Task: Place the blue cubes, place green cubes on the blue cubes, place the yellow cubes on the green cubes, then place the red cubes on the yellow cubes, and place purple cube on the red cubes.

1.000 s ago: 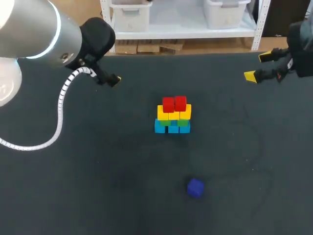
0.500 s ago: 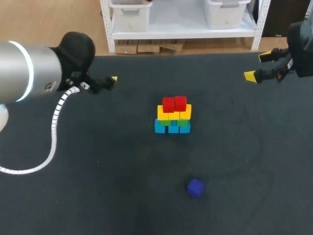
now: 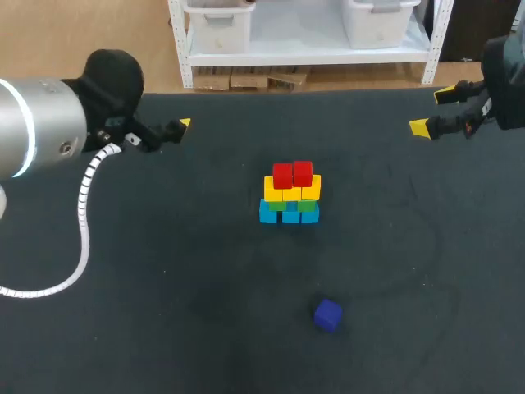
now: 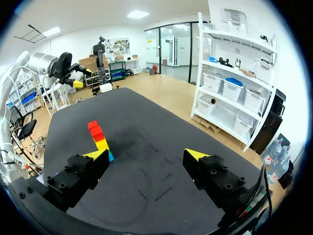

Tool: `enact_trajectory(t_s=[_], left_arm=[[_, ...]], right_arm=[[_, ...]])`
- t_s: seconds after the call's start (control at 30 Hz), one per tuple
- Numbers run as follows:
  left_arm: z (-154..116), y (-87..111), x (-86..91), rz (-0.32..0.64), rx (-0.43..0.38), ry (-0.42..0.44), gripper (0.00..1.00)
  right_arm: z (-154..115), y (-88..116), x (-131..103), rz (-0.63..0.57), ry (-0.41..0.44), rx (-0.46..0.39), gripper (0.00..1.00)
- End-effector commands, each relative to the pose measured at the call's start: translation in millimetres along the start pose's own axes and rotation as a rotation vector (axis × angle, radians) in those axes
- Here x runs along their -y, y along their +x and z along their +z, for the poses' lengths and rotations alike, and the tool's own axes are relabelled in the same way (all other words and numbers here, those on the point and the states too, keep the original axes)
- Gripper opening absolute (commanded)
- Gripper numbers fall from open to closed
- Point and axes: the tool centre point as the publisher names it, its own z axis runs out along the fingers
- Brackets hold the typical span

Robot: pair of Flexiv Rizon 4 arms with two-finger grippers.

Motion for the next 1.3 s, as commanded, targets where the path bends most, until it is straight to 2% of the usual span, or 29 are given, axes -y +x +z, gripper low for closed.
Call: enact_trajectory(t_s=[0.03,0.67,0.83,1.0,1.3], left_arm=[[0,-0.2,-0.9,0.000,0.000,0.004,1.00],[0,-0.2,-0.9,0.000,0.000,0.004,1.00],[0,-0.2,-0.9,0.000,0.000,0.004,1.00],[0,-0.2,-0.9,0.000,0.000,0.004,1.00],[0,-0.2,-0.9,0.000,0.000,0.004,1.00]], right_arm=[[1,1,1,-0.001,-0.003,0.005,1.00],[1,1,1,-0.001,-0.003,0.005,1.00],[14,13,-25,-0.051,-0.050,-0.085,1.00],[4,19,-59,-0.121,-0.105,-0.132,1.00],[-2,49,-117,-0.307,-0.237,-0.255,1.00]])
